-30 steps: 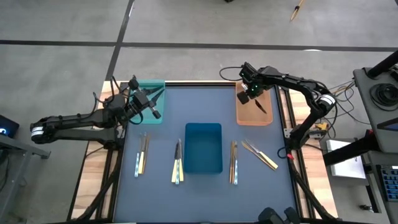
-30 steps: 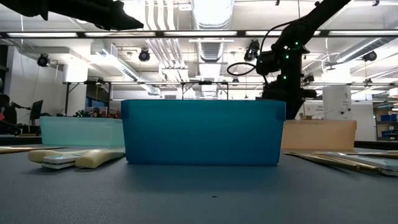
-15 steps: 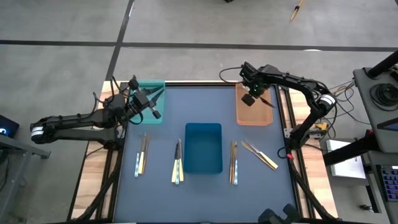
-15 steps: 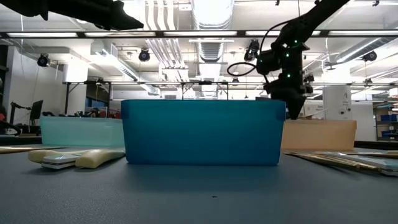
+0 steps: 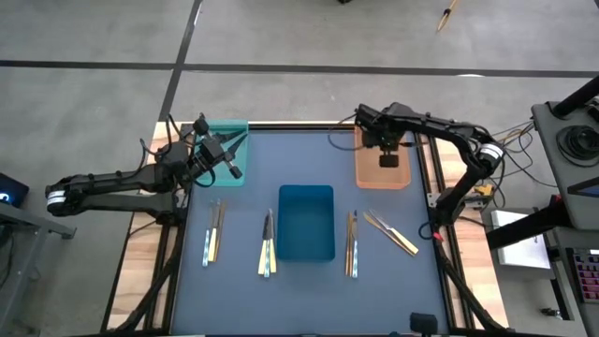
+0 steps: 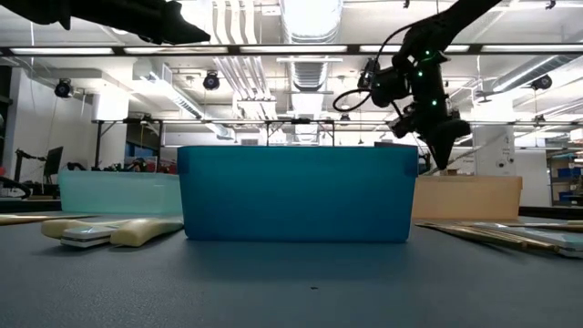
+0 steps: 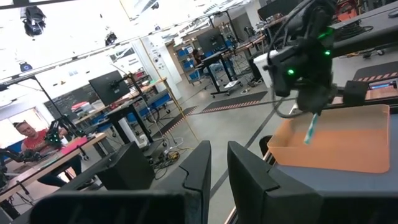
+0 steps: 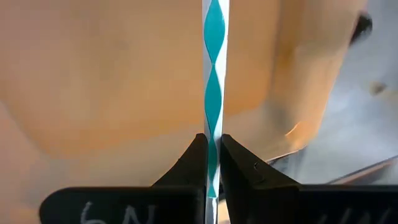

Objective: Sort silverware by color (type)
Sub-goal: Put the top right blue and white knife into the orange bin

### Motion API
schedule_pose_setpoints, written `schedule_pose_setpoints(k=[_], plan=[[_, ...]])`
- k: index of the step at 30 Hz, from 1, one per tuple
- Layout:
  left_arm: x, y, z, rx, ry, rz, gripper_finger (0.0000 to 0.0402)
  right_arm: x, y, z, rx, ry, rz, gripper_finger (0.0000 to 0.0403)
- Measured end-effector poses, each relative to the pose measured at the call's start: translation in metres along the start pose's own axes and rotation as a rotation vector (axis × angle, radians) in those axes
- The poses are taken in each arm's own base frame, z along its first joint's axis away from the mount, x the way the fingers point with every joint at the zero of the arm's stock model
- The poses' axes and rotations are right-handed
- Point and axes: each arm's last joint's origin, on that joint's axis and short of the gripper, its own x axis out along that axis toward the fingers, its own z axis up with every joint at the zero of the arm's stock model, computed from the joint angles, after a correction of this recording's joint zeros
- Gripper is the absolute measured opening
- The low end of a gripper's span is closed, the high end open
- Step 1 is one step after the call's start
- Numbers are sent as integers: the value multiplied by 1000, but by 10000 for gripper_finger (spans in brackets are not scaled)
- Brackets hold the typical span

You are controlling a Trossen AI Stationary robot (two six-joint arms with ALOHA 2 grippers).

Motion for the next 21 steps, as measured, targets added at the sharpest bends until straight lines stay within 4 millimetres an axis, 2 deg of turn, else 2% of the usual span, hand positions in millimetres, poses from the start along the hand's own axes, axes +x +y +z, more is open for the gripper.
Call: schedule_pose_setpoints(k=[12,21], plan=[[1,0,0,0,-1,0,36,-11,22,12,-647,99,-106,13],[1,0,0,0,-1,0,36,-4,23,15,-918,156,-90,13]])
